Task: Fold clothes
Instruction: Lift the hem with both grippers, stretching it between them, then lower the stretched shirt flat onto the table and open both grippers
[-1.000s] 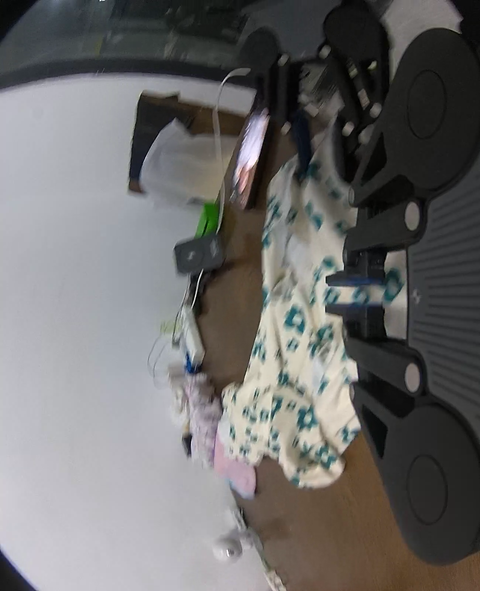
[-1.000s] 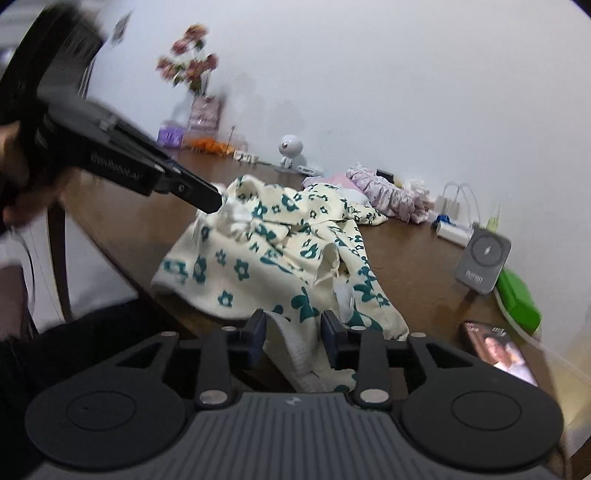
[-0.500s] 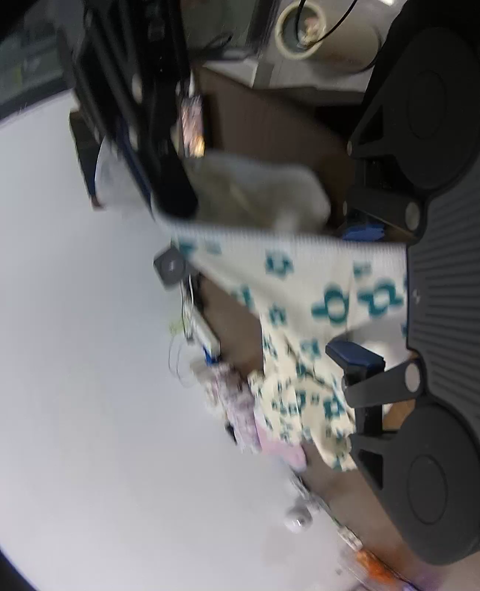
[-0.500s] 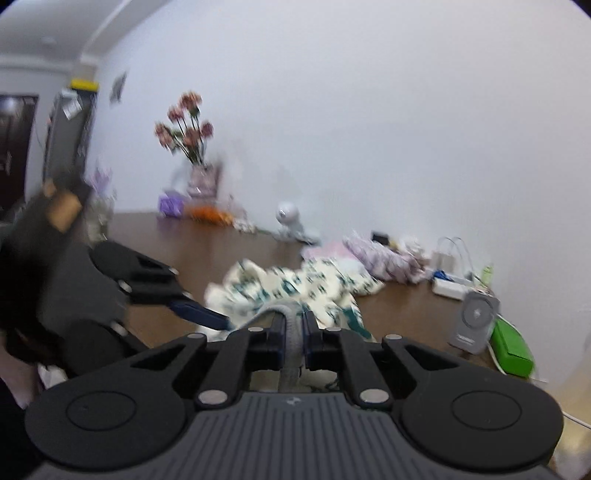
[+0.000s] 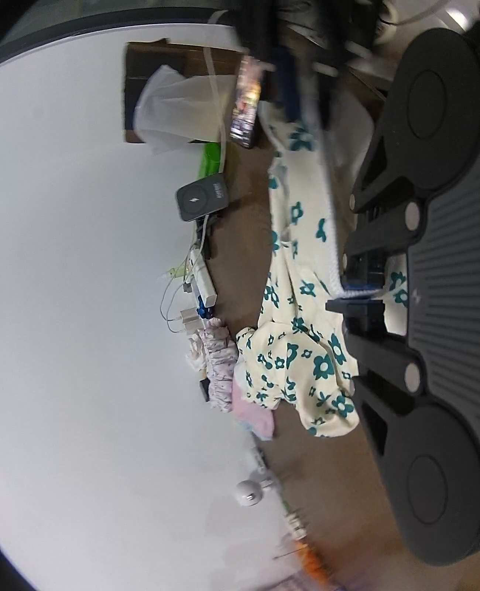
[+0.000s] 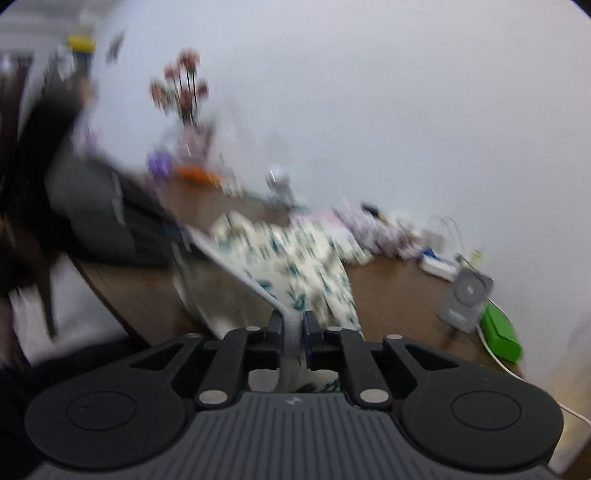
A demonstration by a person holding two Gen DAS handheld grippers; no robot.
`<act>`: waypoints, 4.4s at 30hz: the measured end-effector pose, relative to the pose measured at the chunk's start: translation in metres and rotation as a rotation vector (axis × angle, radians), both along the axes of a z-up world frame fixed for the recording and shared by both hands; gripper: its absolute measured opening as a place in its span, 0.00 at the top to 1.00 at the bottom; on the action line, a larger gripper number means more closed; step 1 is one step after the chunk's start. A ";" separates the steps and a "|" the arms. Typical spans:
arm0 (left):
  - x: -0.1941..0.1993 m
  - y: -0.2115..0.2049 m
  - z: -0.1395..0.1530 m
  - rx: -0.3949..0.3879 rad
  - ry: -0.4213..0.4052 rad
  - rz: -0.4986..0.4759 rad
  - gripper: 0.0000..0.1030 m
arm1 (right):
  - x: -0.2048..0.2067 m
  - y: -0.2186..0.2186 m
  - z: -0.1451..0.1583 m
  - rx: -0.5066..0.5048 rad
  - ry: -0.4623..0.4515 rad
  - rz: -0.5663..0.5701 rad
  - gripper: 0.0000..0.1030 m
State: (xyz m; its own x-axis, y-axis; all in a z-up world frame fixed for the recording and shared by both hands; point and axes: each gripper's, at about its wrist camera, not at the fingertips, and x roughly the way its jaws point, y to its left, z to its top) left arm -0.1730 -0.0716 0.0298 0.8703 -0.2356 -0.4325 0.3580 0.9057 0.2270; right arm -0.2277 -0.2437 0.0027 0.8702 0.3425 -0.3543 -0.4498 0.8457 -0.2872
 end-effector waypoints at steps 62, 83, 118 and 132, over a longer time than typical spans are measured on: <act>0.029 0.048 0.077 -0.082 -0.052 -0.057 0.98 | 0.020 -0.009 0.056 0.038 -0.122 -0.202 0.96; 0.078 0.114 0.395 -0.230 -0.342 -0.056 0.98 | 0.101 0.001 0.431 0.078 -0.278 -0.001 0.96; 0.001 0.112 0.066 -0.305 0.235 -0.165 0.41 | 0.047 -0.048 0.071 0.217 0.340 -0.050 0.58; 0.246 0.215 0.004 -0.262 0.376 0.382 0.42 | 0.086 0.032 -0.003 0.195 0.329 -0.191 0.58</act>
State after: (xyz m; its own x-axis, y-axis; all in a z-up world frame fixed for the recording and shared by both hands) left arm 0.0729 0.1433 0.0335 0.7132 -0.0766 -0.6968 0.0084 0.9949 -0.1008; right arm -0.1417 -0.2119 0.0002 0.7761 0.2741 -0.5679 -0.3205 0.9471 0.0192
